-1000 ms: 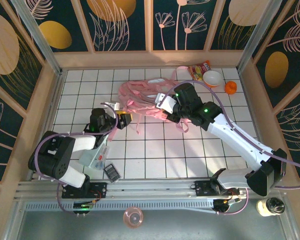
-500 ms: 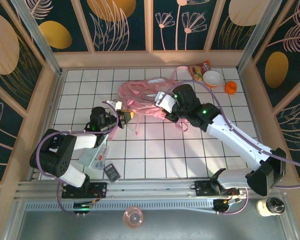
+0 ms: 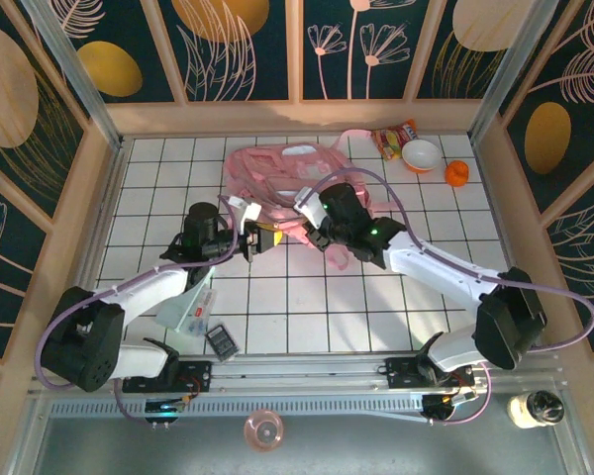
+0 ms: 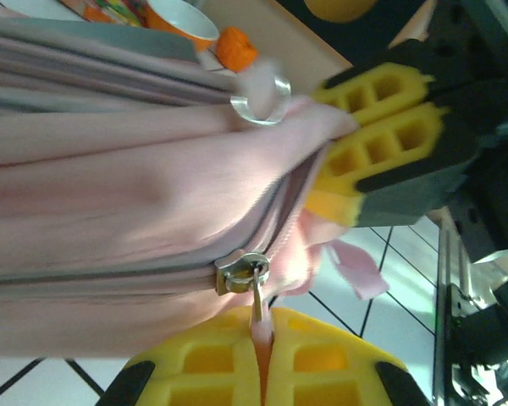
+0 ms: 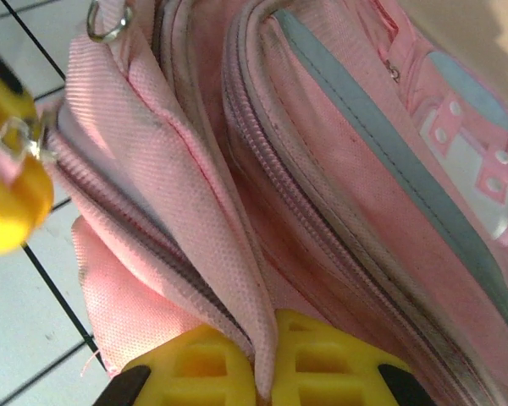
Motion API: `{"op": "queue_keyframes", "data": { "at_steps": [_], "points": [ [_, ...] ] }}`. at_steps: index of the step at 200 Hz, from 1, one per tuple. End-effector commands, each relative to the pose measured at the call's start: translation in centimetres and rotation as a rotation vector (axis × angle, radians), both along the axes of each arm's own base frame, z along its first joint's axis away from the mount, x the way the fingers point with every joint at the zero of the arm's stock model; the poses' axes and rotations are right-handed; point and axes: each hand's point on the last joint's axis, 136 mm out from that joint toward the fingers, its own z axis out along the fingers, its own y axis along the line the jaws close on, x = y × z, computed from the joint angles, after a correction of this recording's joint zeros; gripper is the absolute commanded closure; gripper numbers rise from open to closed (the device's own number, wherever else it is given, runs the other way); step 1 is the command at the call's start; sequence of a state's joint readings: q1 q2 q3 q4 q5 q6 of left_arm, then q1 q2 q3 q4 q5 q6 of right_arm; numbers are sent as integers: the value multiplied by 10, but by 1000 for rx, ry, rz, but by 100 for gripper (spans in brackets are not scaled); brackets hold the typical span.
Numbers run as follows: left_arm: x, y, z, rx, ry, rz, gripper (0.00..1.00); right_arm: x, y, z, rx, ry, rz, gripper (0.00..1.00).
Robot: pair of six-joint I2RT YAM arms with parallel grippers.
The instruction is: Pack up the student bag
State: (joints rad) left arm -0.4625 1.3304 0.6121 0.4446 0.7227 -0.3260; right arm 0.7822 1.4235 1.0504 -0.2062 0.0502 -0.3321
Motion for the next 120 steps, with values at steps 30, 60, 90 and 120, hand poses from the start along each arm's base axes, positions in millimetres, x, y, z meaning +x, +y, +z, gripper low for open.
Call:
{"op": "queue_keyframes", "data": {
  "at_steps": [30,60,90,120],
  "points": [
    [4,0,2,110,9,63,100,14,13,36,308,65,-113,66],
    [-4,-4,-16,74,59,30,100,-12,-13,34,538,351,-256,48],
    [-2,5,-48,182,88,62,100,-27,-64,-3,626,538,-582,36],
    [2,12,-71,255,136,94,100,-44,-94,-53,744,772,-825,36]
  ]
}}
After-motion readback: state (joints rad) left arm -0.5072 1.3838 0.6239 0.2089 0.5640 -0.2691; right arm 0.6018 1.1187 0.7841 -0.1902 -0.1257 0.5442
